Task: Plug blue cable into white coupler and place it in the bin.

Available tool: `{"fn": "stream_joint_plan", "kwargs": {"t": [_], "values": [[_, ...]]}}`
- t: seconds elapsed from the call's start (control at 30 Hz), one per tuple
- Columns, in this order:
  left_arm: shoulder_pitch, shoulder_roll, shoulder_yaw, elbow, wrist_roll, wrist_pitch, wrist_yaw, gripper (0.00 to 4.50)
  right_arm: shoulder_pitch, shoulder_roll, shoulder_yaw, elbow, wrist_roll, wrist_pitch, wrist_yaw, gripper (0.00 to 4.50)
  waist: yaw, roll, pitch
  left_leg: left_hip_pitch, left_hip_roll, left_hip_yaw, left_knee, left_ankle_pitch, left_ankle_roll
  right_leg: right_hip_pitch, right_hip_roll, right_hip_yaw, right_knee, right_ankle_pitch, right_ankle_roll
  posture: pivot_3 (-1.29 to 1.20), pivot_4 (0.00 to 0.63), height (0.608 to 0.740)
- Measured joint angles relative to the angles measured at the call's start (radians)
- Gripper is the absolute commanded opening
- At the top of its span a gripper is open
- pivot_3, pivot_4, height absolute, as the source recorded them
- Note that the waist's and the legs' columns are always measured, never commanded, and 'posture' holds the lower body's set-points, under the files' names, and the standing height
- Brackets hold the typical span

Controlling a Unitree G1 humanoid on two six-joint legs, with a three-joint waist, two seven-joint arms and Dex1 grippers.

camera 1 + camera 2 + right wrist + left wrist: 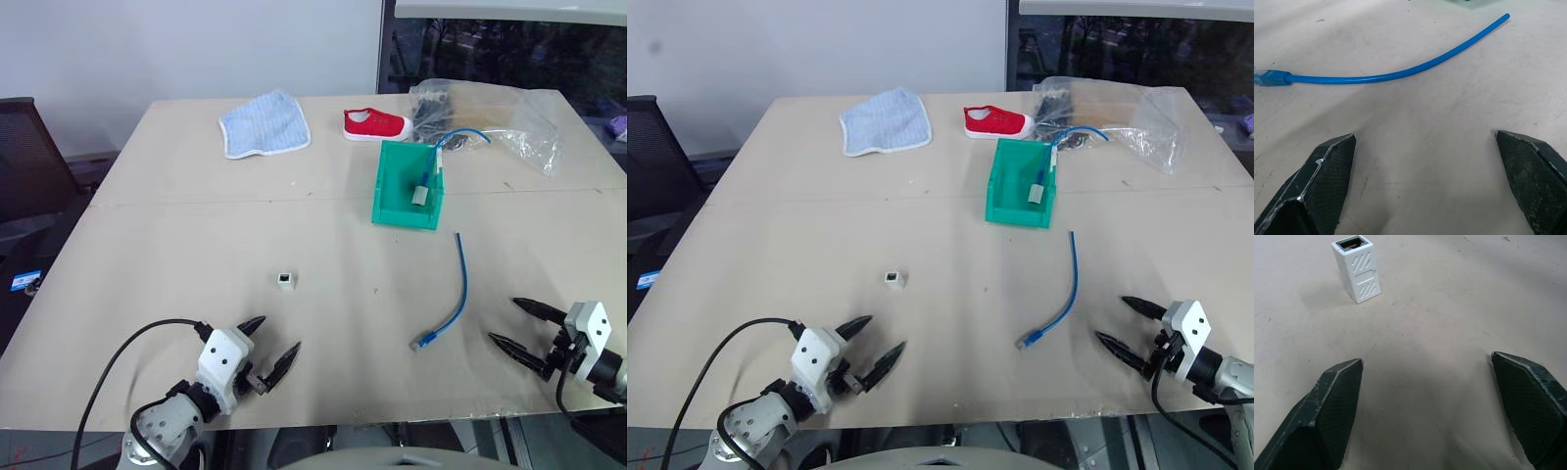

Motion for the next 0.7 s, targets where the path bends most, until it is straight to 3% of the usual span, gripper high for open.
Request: {"fn": "stream_joint_plan", "kwargs": {"t": [0.7], "values": [[-0.028, 0.035, -0.001, 0.007, -0.014, 0.014, -0.032, 4.29, 0.004, -0.008, -0.003, -0.001, -0.019, -0.006, -0.004, 4.48, 0.003, 0.0, 0.0, 0.0, 0.0, 0.002, 0.002, 0.0, 0.0, 0.0, 0.001, 0.0, 0.0, 0.0, 0.0, 0.0, 0.15, 0.74]]}}
